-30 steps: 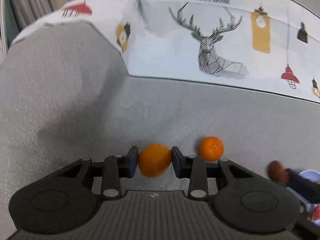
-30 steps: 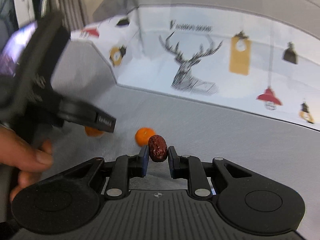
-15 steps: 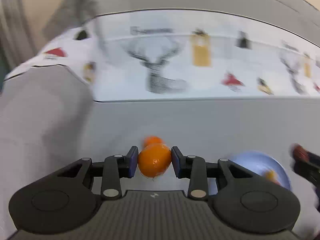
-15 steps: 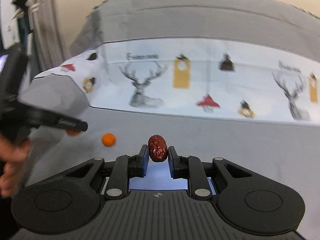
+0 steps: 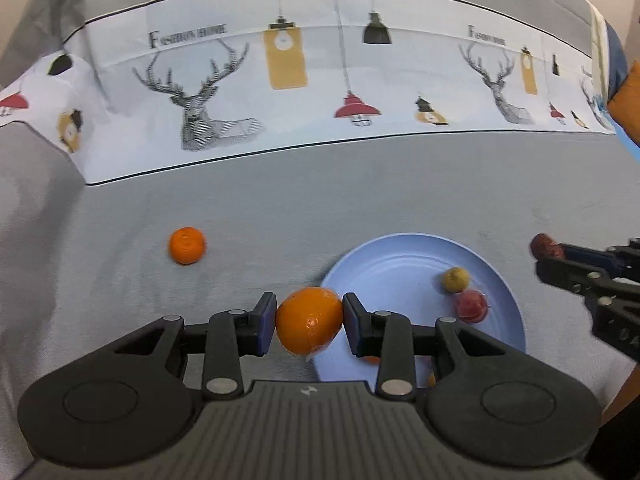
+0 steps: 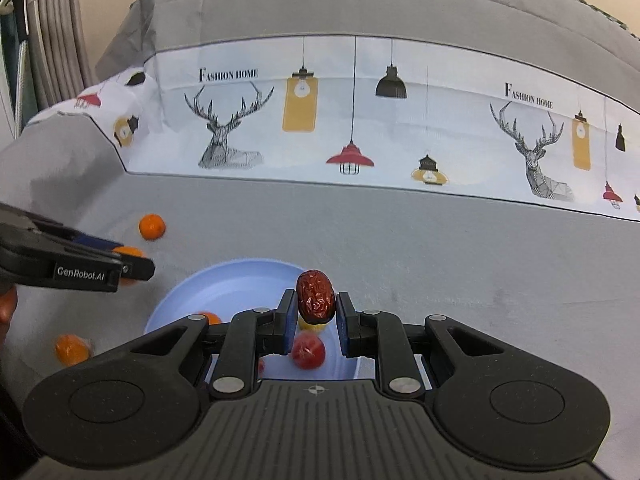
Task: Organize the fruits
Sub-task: 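Carry the orange and the date over the blue plate with both grippers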
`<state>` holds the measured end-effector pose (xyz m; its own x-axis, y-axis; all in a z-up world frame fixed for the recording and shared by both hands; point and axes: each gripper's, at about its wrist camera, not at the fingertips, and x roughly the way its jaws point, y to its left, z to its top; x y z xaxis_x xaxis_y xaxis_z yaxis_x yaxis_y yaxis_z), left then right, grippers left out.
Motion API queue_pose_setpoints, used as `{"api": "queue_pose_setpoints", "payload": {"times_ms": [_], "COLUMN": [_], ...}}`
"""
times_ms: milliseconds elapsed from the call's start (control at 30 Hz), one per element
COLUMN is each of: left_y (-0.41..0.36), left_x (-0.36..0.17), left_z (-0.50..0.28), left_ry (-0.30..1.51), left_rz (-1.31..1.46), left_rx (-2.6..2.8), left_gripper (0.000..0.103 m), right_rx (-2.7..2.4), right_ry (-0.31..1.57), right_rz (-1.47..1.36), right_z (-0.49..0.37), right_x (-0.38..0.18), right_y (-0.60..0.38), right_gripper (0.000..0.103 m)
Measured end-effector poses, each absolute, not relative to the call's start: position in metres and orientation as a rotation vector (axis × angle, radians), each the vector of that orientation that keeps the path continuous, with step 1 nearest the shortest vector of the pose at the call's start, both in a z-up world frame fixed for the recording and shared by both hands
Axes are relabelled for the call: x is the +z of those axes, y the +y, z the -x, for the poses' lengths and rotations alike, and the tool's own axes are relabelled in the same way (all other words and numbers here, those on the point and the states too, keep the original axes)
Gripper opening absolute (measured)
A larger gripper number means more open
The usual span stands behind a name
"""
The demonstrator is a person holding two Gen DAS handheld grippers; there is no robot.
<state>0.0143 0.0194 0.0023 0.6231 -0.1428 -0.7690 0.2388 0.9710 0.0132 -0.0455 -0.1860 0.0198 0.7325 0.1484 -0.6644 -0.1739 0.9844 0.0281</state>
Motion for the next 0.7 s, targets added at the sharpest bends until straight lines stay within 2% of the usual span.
{"api": "queue_pose_setpoints", "payload": {"times_ms": [700], "left_y": [-0.021], "left_x": [-0.020], "left_z": [-0.006], "left_ry": [0.929], "left_rz": [-0.240], "left_rx": [-0.423], "left_gripper": [0.040], "right_rx": [0.160], "right_ry": [0.803], "right_rz": [0.084], "right_z": [0.031], "right_x": [0.004], "right_y": [-0.173], "right_gripper": [0.021]}}
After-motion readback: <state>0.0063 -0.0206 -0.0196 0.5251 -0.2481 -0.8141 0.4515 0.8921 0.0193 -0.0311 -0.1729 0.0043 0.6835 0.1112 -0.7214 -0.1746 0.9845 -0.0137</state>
